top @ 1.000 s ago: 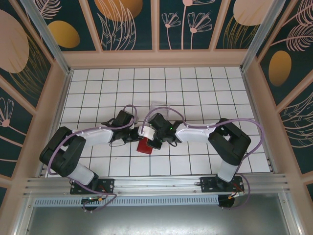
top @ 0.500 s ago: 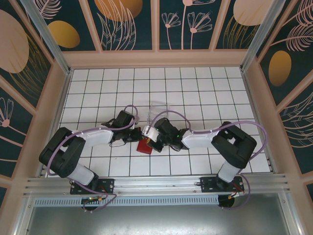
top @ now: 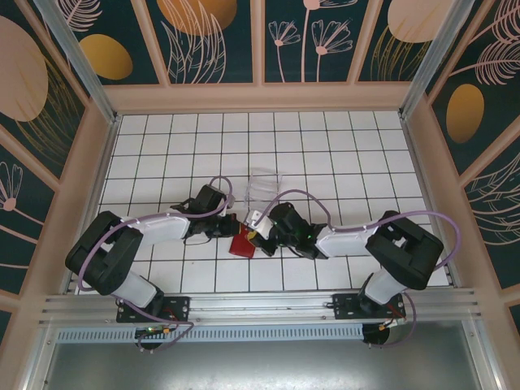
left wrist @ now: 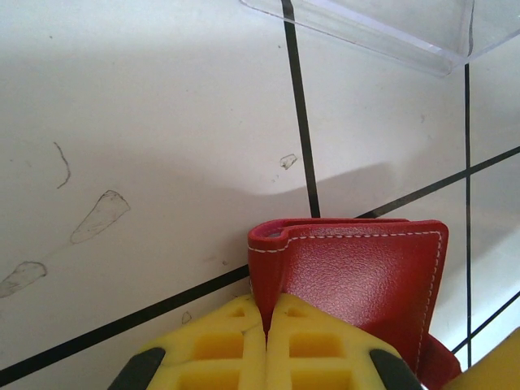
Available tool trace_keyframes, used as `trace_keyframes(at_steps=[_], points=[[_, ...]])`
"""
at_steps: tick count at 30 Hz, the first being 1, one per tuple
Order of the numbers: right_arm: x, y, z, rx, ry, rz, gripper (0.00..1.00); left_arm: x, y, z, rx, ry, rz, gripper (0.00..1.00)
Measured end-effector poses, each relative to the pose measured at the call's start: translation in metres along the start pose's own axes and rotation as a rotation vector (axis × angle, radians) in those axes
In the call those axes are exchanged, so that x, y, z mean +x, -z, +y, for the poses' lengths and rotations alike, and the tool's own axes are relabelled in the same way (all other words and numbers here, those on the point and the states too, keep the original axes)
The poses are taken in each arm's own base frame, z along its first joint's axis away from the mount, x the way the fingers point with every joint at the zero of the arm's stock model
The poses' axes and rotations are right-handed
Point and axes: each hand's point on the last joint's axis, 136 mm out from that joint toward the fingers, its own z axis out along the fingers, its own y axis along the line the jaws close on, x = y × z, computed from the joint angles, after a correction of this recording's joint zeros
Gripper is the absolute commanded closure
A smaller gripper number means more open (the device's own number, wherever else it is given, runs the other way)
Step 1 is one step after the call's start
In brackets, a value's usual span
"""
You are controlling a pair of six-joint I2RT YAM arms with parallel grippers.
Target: Take the credit cards out of the card holder
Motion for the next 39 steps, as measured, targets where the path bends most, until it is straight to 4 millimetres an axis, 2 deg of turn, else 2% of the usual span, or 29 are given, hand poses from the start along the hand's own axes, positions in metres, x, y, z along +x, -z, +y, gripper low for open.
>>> trace_keyframes(at_steps=[5, 10, 15, 19, 25, 28, 31, 35, 39], points=[[-0.001, 0.006, -0.003, 0.027, -0.011, -0.021, 0.81, -0.001, 0.0, 0.0, -0.002, -0.003, 0.001, 0.95], [-0.017, 0.017, -0.011, 0.088, -0.054, -0.076, 0.58, -0.001, 0.002, 0.0, -0.011, 0.0, 0.0, 0.88], [-0.029, 0.022, -0.028, 0.181, -0.196, -0.063, 0.54, 0.001, 0.01, 0.003, -0.036, 0.022, -0.006, 0.84], [-0.05, 0.025, -0.04, 0.235, -0.357, -0.058, 0.52, -0.002, 0.021, 0.001, -0.045, 0.034, -0.032, 0.84], [-0.064, 0.023, -0.047, 0.276, -0.619, 0.016, 0.5, -0.018, 0.048, 0.0, -0.086, 0.044, -0.136, 0.81], [-0.056, 0.017, -0.042, 0.279, -0.729, 0.076, 0.49, -0.029, 0.062, 0.003, -0.084, 0.072, -0.194, 0.79], [-0.037, 0.01, -0.034, 0.286, -0.814, 0.153, 0.46, -0.031, 0.065, 0.013, -0.09, 0.1, -0.207, 0.75], [-0.013, -0.003, -0.027, 0.316, -0.898, 0.265, 0.44, -0.017, 0.057, 0.025, -0.098, 0.119, -0.169, 0.74], [-0.013, -0.014, -0.022, 0.33, -0.939, 0.315, 0.43, -0.002, 0.047, 0.032, -0.089, 0.126, -0.118, 0.77]])
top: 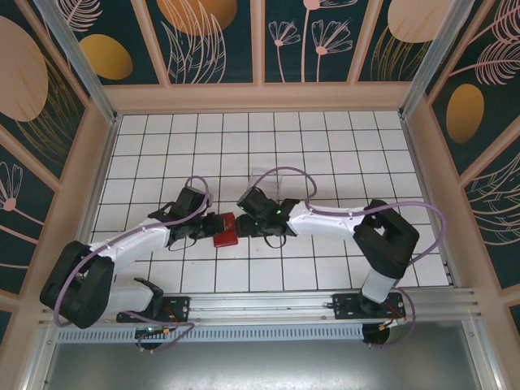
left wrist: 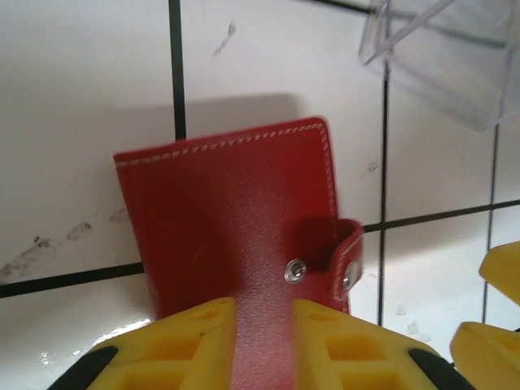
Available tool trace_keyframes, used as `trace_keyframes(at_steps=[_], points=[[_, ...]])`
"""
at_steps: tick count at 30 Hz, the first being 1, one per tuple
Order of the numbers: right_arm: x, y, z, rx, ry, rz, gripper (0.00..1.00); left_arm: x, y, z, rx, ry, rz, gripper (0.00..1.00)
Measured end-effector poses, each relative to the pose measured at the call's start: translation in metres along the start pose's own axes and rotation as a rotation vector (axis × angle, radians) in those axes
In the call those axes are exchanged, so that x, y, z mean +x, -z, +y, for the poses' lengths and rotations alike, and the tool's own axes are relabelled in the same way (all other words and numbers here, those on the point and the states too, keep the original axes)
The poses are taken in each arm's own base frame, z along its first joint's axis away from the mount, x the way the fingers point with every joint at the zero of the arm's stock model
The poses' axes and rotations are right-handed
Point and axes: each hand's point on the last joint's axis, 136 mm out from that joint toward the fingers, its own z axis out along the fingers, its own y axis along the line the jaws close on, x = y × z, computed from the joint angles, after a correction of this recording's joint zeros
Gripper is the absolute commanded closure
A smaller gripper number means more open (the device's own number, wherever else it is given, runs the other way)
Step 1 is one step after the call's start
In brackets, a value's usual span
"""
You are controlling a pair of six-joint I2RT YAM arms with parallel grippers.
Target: Take the credit cards out of the card holder
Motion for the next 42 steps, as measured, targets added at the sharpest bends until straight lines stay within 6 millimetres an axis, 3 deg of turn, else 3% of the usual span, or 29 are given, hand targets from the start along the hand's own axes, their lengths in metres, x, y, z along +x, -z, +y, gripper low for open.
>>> trace_keyframes(at_steps=[5, 14, 22, 27, 37, 42], points=[[-0.006, -0.007, 0.011, 0.017, -0.02, 0.021, 0.41, 0.005, -0.002, 0.005, 0.001, 0.0, 0.001, 0.78], [-0.028, -0.023, 0.035, 0.039, -0.022, 0.041, 0.31, -0.028, 0.04, -0.004, -0.009, -0.017, -0.166, 0.76], [-0.025, -0.046, 0.033, 0.091, -0.013, 0.091, 0.32, -0.031, 0.055, 0.001, -0.062, -0.019, -0.188, 0.74], [-0.021, -0.049, 0.027, 0.114, -0.001, 0.112, 0.41, -0.033, 0.059, 0.001, -0.075, -0.023, -0.194, 0.74], [-0.017, -0.047, 0.016, 0.126, -0.01, 0.115, 0.73, -0.032, 0.058, 0.004, -0.098, -0.025, -0.181, 0.74], [-0.015, -0.042, 0.005, 0.141, -0.021, 0.114, 0.83, -0.032, 0.057, 0.006, -0.114, -0.03, -0.165, 0.73]])
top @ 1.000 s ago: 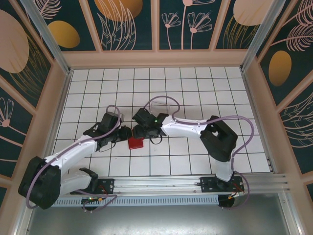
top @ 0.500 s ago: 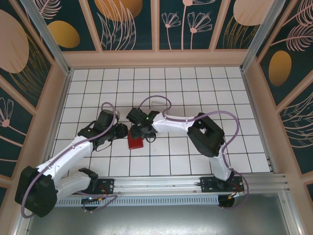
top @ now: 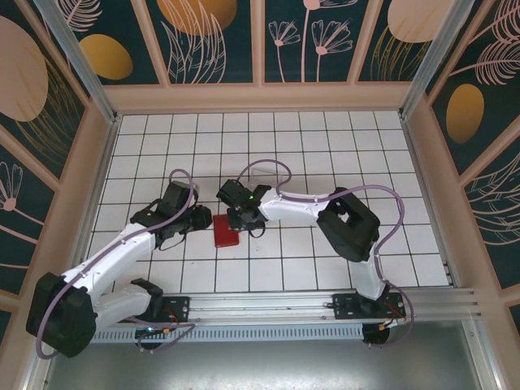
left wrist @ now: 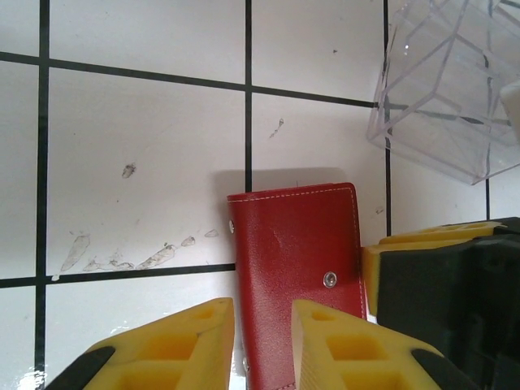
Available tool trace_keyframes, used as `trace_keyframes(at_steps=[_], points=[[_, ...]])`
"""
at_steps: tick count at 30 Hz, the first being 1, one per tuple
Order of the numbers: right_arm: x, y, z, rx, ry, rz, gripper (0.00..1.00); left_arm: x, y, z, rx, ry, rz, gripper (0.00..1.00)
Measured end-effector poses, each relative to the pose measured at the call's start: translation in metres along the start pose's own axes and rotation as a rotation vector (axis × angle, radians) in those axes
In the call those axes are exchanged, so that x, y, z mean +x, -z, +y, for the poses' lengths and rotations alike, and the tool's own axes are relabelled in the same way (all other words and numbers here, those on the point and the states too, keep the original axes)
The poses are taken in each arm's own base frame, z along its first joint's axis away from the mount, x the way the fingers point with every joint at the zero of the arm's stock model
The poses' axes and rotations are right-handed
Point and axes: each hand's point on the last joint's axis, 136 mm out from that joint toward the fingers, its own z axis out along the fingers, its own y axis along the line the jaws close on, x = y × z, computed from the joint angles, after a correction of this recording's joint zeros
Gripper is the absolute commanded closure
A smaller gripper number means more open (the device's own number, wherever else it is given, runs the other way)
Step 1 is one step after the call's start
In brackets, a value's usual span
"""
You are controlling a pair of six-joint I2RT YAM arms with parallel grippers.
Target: Take the credit cards out of the card holder
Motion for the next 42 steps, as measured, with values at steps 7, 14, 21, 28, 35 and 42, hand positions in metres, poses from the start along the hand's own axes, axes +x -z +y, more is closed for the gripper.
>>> trace_keyframes(at_steps=[7, 14, 21, 28, 35, 42], points=[[0.007, 0.001, -0.013, 0.008, -0.009, 0.004, 1.0, 0.0, -0.004, 0.0, -0.013, -0.003, 0.02, 0.72], [0.013, 0.016, -0.019, -0.063, -0.021, -0.052, 1.0, 0.013, -0.015, -0.007, -0.019, -0.019, 0.076, 0.61], [0.025, 0.032, -0.017, -0.219, -0.065, -0.107, 1.0, 0.029, -0.029, -0.025, -0.017, -0.043, 0.145, 0.35], [0.024, 0.053, -0.009, -0.355, -0.08, -0.181, 1.0, 0.03, -0.033, -0.039, 0.012, -0.044, 0.156, 0.18], [0.019, 0.061, -0.006, -0.4, -0.086, -0.213, 1.0, 0.035, -0.038, -0.051, 0.021, -0.073, 0.181, 0.2], [0.018, 0.061, -0.006, -0.41, -0.086, -0.215, 1.0, 0.039, -0.042, -0.052, 0.017, -0.09, 0.193, 0.25]])
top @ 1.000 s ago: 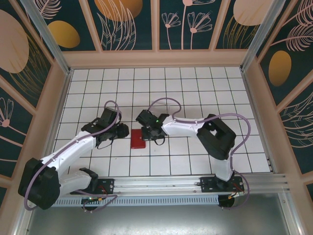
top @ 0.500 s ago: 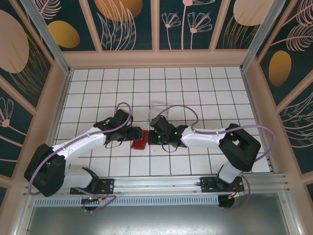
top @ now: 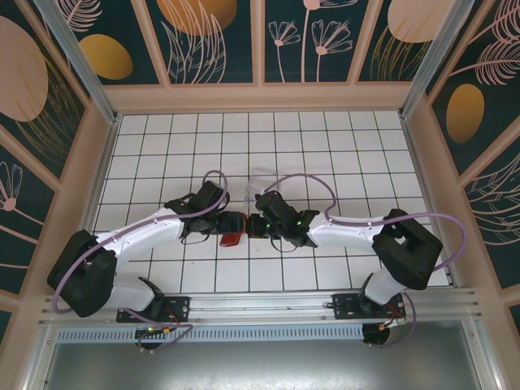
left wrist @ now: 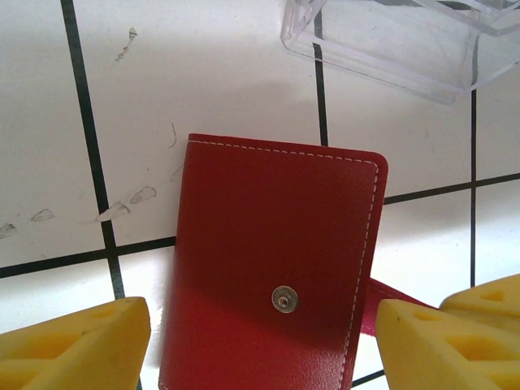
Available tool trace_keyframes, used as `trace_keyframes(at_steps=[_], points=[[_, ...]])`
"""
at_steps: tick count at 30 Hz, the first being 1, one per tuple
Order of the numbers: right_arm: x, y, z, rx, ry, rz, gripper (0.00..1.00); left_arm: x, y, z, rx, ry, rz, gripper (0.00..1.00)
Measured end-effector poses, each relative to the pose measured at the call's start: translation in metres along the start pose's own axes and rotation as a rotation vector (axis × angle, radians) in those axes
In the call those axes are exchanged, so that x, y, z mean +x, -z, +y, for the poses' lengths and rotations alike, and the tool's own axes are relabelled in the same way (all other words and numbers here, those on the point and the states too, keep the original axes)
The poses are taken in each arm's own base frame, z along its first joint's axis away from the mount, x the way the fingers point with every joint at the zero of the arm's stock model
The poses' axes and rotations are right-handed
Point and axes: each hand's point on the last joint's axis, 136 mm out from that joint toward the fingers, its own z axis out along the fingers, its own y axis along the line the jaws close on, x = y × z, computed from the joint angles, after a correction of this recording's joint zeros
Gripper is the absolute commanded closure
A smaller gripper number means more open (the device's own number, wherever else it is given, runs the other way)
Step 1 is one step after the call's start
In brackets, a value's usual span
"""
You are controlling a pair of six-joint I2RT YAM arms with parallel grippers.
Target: Take the credit cards out of the card holder
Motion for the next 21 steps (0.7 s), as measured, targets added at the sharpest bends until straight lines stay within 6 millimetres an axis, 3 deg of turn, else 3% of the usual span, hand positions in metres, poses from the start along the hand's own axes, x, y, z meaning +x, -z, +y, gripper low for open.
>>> trace_keyframes(at_steps=[6, 21], points=[[-0.001, 0.0, -0.001, 0.001, -0.003, 0.0, 1.0, -0.001, 0.0, 0.002, -0.009, -0.009, -0.005, 0.19], [-0.007, 0.012, -0.001, -0.014, 0.0, -0.025, 1.0, -0.005, 0.001, -0.011, 0.056, -0.036, -0.015, 0.23]])
